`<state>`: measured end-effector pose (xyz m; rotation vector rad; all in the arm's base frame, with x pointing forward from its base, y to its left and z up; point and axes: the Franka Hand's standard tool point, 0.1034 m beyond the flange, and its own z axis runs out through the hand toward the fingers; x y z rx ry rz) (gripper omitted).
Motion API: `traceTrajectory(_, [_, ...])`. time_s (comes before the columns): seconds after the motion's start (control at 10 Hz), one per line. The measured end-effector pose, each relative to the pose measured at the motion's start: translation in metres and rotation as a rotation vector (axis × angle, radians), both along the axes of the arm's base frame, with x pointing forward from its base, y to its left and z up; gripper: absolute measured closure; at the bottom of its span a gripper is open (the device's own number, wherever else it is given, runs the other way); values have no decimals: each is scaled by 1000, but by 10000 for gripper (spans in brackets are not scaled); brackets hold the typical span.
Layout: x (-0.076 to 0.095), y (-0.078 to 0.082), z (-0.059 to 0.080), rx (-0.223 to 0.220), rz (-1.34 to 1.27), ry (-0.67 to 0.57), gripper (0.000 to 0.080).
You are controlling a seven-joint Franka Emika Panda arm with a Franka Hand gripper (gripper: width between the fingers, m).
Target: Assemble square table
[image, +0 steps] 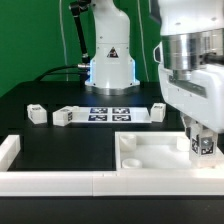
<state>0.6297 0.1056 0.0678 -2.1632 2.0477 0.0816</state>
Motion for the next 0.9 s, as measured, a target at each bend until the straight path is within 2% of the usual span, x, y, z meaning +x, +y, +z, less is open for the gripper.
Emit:
traceTrajectory(0.1, [-1,2,0,-6,-10,3,509])
traceTrajectory(0.2, [-3,7,0,-37,50,0,509])
traceTrajectory(0.3, [-3,12,2,-112,228,-25,504])
traceTrajectory(0.4, [-4,21,0,-156,408,-46,504])
traceTrajectory(0.5, [-5,27,2,-168,544,-56,294])
traceTrajectory(0.6, [-6,31,3,-172,622,-64,294])
traceTrajectory(0.7, [-6,30,2,-176,701,-70,176])
traceTrajectory(0.8, [-6,30,2,-179,740,-73,157])
traceTrajectory(0.9, [-5,28,2,-189,890,-86,157])
